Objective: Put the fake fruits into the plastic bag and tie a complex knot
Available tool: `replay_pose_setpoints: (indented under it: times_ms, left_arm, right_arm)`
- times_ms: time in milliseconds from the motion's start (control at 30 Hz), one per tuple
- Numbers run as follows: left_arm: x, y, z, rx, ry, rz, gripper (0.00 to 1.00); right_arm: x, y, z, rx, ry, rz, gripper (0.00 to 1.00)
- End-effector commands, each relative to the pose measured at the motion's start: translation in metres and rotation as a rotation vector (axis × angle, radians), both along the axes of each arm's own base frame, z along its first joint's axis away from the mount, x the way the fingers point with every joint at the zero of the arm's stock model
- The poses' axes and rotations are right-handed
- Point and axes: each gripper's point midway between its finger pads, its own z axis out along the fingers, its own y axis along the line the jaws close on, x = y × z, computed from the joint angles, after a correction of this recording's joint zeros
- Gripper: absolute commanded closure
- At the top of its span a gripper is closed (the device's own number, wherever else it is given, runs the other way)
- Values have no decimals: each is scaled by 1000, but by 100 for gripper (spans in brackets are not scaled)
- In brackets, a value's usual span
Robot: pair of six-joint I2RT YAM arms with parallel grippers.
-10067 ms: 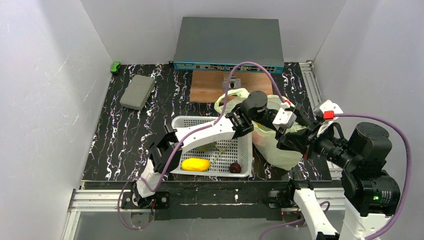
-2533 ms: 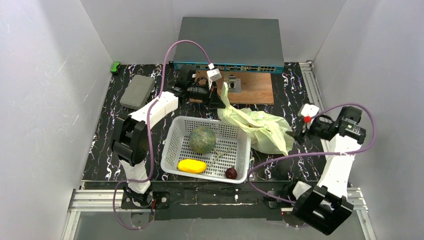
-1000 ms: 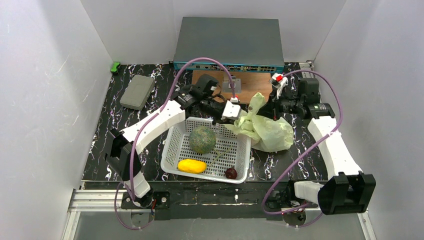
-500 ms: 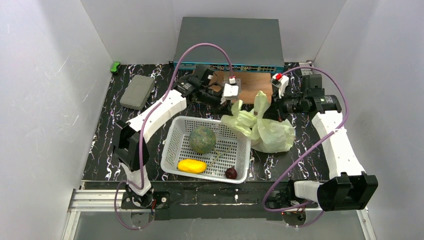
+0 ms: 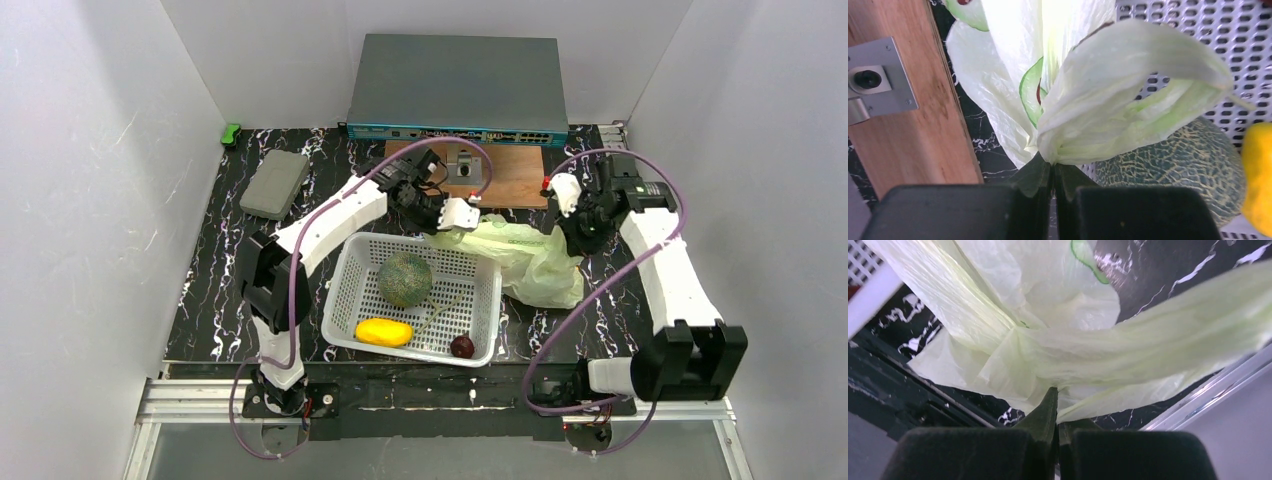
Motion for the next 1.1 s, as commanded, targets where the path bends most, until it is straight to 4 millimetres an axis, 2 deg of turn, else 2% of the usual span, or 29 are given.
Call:
replay_pose_setpoints:
  times_ms: [0,67,133,300,367,467,533,600,633,833,1067]
  left_arm:
    - [3,13,-19,204,-116,-70,100]
    - [1,6,-22,202,-119,-75,100]
    - [-3,-2,-16,158,-85,-66,100]
    - [-22,-18,13,-4,-3,-77,100]
    - [-28,-24,20,-48,22,-74,95]
    - [-32,-26,25,-81,95,-29,92]
    - [-31,-25,28,-101,145,8,94]
    - [-28,-24,31,-121,190,49,96]
    - [-27,-24,33,-134,211,64,97]
    - [-23,-26,37,-189,267,108,98]
    - [-25,-31,36,-208,309,138,97]
  right_arm:
    - [5,-11,-7,-155,71,47,99]
    - [10,4,2,-115,60,87,99]
    - [12,19,15,-51,36,124,99]
    - [13,46,47,93,-110,211,98]
    - [11,54,57,140,-148,229,78]
    - [9,54,66,194,-157,173,48]
    - [8,50,72,272,-159,104,32]
    - [6,42,80,373,-173,30,10]
    - [8,37,83,419,-194,-7,3]
    - [9,31,81,589,-300,-181,2]
    - [17,28,71,688,-406,-348,2]
